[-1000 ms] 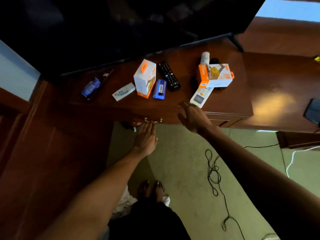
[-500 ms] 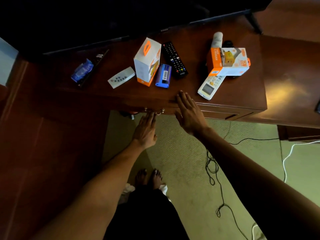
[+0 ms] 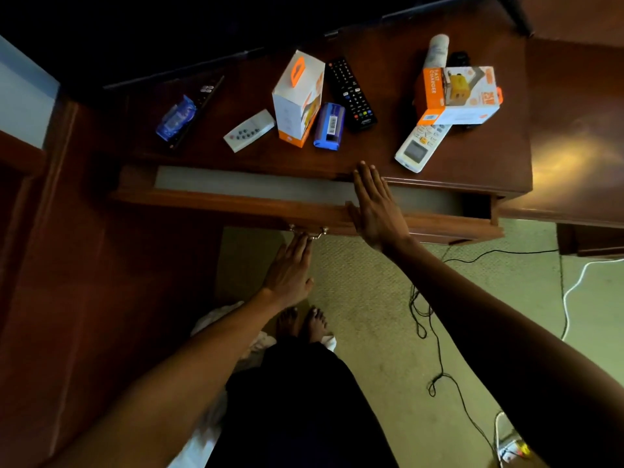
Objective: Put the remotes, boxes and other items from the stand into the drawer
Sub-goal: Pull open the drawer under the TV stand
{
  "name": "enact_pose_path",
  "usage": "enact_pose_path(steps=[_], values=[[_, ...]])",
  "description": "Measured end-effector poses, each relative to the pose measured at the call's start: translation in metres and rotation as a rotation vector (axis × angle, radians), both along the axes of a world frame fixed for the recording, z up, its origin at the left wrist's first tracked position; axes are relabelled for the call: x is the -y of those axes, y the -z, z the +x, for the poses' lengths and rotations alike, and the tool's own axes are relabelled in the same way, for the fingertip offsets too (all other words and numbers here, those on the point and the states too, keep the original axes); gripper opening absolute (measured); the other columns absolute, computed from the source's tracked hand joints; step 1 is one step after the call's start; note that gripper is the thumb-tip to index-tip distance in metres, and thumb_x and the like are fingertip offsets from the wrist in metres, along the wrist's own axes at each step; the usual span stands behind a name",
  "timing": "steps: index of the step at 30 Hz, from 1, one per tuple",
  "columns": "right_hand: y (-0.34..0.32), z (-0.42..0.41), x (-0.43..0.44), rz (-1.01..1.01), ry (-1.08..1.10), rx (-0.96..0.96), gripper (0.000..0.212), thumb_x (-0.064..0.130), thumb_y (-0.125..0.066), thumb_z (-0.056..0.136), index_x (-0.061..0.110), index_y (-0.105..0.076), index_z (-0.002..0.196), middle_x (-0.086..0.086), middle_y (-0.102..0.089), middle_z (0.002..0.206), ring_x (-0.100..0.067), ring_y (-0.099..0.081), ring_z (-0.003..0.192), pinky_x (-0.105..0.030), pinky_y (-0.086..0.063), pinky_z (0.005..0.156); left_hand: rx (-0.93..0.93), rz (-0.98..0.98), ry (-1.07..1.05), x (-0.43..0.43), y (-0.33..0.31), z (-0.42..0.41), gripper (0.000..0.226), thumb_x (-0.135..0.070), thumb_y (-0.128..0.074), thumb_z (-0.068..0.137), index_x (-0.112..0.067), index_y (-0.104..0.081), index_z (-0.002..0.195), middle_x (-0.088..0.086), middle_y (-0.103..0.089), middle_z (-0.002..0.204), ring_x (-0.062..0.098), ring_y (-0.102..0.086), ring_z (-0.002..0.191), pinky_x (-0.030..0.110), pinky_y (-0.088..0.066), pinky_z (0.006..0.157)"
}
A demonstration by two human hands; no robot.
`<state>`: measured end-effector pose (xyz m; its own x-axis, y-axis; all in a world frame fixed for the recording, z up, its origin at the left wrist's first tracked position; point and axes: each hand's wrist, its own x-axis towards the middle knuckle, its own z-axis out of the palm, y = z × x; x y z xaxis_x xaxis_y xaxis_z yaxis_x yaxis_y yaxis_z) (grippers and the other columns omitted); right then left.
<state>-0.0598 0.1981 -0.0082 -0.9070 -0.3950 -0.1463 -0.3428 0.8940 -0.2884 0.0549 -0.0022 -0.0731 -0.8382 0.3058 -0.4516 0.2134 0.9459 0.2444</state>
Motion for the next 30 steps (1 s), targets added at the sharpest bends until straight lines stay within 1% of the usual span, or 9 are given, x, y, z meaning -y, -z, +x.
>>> enact_pose_path(steps=[2,4,5,7,10,13,16,22,30], values=[[-0.003,0.012,-0.003,-0.025,-0.014,-0.048,0.053,0.035,-0.036,0.102,0.005,-0.036,0.146,-0.018,-0.032,0.157,-0.032,-0.028,0.146,-0.044,-0.026,0.12,-0.034,0.08,-0.001,0.006,-0.009,0.01,0.074,-0.039,-0.044,0.095,-0.006,-0.012,0.153,0.012,-0.005,0.164,0.027,-0.008,0.151,0.045,-0.016,0.121],[-0.006,0.025,-0.006,-0.073,-0.011,-0.099,0.04,0.032,-0.04,0.101,0.01,-0.05,0.133,-0.013,-0.05,0.139,-0.029,-0.048,0.125,-0.045,-0.044,0.102,-0.213,0.239,-0.042,0.013,-0.021,0.017,0.059,-0.033,-0.045,0.096,-0.01,-0.032,0.149,0.01,-0.022,0.16,0.026,-0.021,0.148,0.044,-0.028,0.117],[-0.006,0.03,-0.006,-0.085,-0.004,-0.104,0.036,0.032,-0.041,0.1,0.012,-0.052,0.128,-0.011,-0.053,0.131,-0.027,-0.051,0.116,-0.044,-0.046,0.094,-0.306,0.318,-0.076,0.016,-0.028,0.017,0.053,-0.032,-0.048,0.096,-0.012,-0.04,0.145,0.008,-0.03,0.157,0.025,-0.026,0.146,0.043,-0.032,0.115],[-0.005,0.038,-0.005,-0.075,0.012,-0.084,0.037,0.036,-0.039,0.1,0.014,-0.052,0.127,-0.008,-0.053,0.126,-0.026,-0.052,0.11,-0.043,-0.047,0.091,-0.418,0.371,-0.129,0.026,-0.041,0.008,0.049,-0.032,-0.049,0.095,-0.015,-0.045,0.141,0.007,-0.035,0.154,0.024,-0.028,0.144,0.04,-0.033,0.114],[0.003,0.038,-0.001,-0.019,0.052,-0.026,0.048,0.045,-0.033,0.1,0.012,-0.047,0.133,-0.012,-0.05,0.136,-0.03,-0.05,0.12,-0.044,-0.043,0.101,-0.407,0.217,-0.199,0.044,-0.057,-0.029,0.056,-0.041,-0.045,0.097,-0.017,-0.035,0.147,0.01,-0.029,0.157,0.027,-0.024,0.146,0.046,-0.023,0.116],[0.011,0.041,0.004,0.037,0.146,0.094,0.065,0.055,-0.023,0.099,0.01,-0.037,0.143,-0.017,-0.043,0.146,-0.034,-0.042,0.132,-0.049,-0.032,0.113,-0.215,0.044,-0.182,0.064,-0.055,-0.058,0.067,-0.054,-0.033,0.098,-0.021,-0.016,0.153,0.008,-0.011,0.163,0.029,-0.01,0.15,0.053,-0.01,0.12],[0.021,0.051,0.004,0.076,0.156,0.085,0.068,0.056,-0.018,0.098,0.009,-0.032,0.146,-0.015,-0.044,0.144,-0.033,-0.04,0.133,-0.05,-0.024,0.117,-0.104,-0.046,-0.086,0.075,-0.041,-0.059,0.075,-0.067,-0.02,0.093,-0.03,0.003,0.154,0.001,0.003,0.165,0.027,0.0,0.151,0.054,-0.002,0.12],[0.025,0.064,-0.01,0.065,0.062,0.029,0.063,0.049,-0.027,0.1,0.011,-0.028,0.149,-0.012,-0.046,0.139,-0.031,-0.041,0.129,-0.048,-0.025,0.118,-0.105,-0.053,-0.074,0.074,-0.04,-0.044,0.082,-0.076,-0.02,0.087,-0.036,0.01,0.152,-0.003,0.005,0.165,0.026,0.005,0.151,0.056,0.0,0.12],[0.032,0.116,-0.013,0.082,0.062,-0.008,0.065,0.05,-0.031,0.1,0.011,-0.023,0.152,-0.011,-0.043,0.138,-0.03,-0.041,0.128,-0.05,-0.025,0.118,-0.13,-0.031,-0.09,0.069,-0.039,0.008,0.082,-0.075,-0.024,0.088,-0.037,0.013,0.151,-0.006,0.009,0.164,0.025,0.01,0.15,0.058,0.003,0.119]])
